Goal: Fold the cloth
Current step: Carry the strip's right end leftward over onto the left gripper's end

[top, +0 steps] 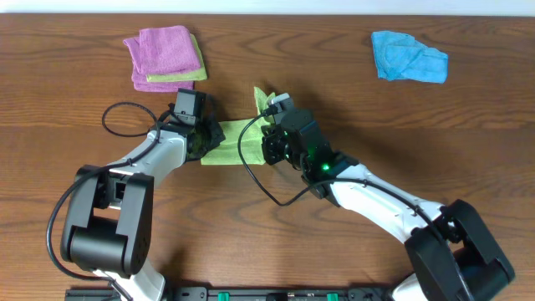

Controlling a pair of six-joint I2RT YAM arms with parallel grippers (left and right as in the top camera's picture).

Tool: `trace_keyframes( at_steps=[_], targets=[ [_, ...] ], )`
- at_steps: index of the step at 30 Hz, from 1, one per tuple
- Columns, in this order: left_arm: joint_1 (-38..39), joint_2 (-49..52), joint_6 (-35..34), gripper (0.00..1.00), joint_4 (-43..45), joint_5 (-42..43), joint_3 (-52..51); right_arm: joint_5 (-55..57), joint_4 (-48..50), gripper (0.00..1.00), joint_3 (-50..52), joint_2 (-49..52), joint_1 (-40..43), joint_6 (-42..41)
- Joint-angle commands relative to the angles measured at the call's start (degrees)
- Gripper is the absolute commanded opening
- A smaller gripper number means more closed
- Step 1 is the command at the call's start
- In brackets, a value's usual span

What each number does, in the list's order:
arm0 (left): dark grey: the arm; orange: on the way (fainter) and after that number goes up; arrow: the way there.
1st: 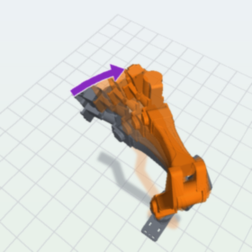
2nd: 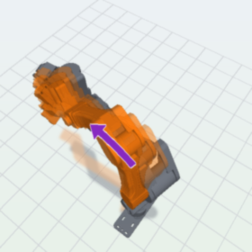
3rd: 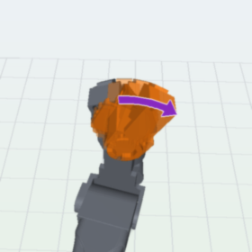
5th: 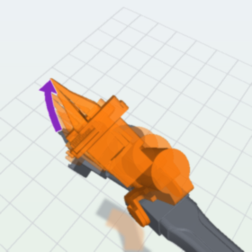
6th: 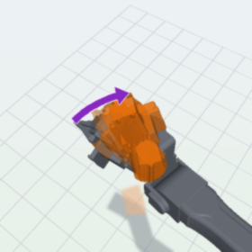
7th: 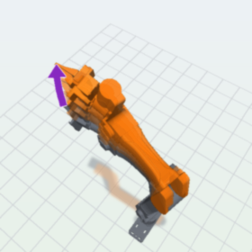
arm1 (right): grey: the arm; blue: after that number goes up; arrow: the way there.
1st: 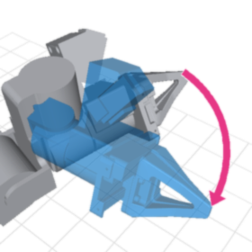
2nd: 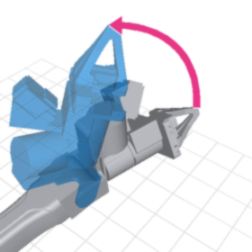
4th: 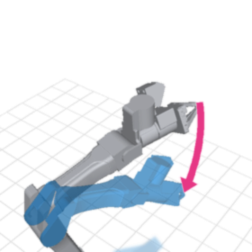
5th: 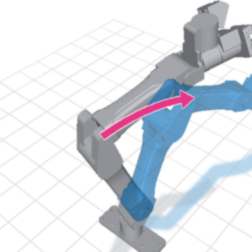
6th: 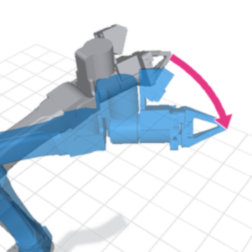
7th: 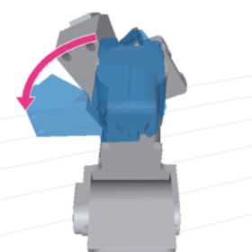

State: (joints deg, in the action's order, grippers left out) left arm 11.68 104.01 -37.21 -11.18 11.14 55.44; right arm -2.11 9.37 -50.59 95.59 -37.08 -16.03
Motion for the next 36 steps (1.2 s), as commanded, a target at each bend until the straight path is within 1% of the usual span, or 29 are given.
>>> trace_keyframes(
  at_steps=[1,5,10,16,19,24,36],
  targets=[
    [-0.09,-1.92,2.43,0.06,-1.03,-1.11,1.22,0.37,0.22,0.01,-1.88,-0.2,-0.52,0.9],
    [-0.15,-3.67,2.56,0.06,-2.05,-1.64,1.22,0.13,0.04,0.01,-3.65,1.38,-0.83,0.92],
    [-0.94,-7.06,3.5,0.06,-5.14,-4.48,1.31,0.15,-1.14,0.01,-7.13,4.02,-2.82,1.99],
    [-4.44,-11.3,4.52,0.06,-8.24,-5.49,1.31,0.15,-1.92,0.01,-9.86,7.15,-5.14,1.97],
    [-6.29,-12.94,6.19,0.06,-9.55,-5.84,1.31,0.15,-2.12,0.01,-10.16,7.67,-5.79,1.97],
    [-8.72,-14.49,7.26,0.06,-10.1,-5.75,1.31,0.15,-2.05,0.01,-10.78,9.27,-7.23,1.97],
    [-9.16,-16.63,8.55,0.06,-11.39,-7.15,1.31,0.11,-2.93,0.01,-16.72,15.72,-9.51,1.95]
  ],
)
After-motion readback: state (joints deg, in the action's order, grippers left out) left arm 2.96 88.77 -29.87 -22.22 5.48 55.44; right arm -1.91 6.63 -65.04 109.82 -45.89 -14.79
